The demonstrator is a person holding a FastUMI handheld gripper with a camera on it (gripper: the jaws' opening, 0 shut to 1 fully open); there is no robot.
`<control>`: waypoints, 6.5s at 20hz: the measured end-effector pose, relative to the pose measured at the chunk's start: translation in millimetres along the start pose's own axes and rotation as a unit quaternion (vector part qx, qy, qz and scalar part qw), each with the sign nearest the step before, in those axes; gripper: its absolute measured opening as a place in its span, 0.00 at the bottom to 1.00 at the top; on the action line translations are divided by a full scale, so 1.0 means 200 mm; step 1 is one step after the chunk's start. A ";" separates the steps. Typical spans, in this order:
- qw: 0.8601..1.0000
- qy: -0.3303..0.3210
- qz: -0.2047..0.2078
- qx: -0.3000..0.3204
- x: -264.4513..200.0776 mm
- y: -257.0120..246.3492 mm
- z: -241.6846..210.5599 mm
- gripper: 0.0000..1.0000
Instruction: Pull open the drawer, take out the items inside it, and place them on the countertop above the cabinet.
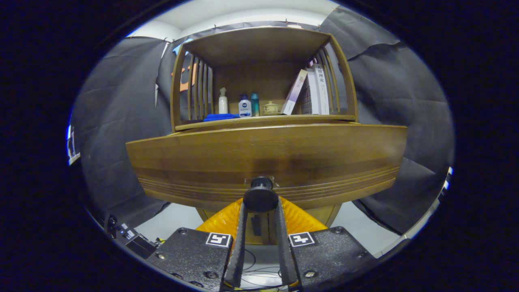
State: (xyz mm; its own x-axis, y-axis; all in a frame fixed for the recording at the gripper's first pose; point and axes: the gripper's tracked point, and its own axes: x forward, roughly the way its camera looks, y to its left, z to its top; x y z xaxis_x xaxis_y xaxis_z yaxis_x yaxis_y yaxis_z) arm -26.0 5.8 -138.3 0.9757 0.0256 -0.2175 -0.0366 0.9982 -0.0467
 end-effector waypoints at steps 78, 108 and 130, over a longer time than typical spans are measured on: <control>0.858 0.507 0.000 -0.088 0.51 0.09 0.41 0.48; 0.929 0.366 -0.045 0.008 1.19 -0.05 1.14 0.47; 0.983 0.175 -0.048 0.003 1.15 -0.02 1.36 0.69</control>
State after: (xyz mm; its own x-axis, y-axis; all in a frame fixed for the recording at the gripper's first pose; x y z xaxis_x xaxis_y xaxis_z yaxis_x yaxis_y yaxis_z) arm 256.7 21.3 77.3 0.8406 -0.0878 -0.5346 0.0541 0.9955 -0.0784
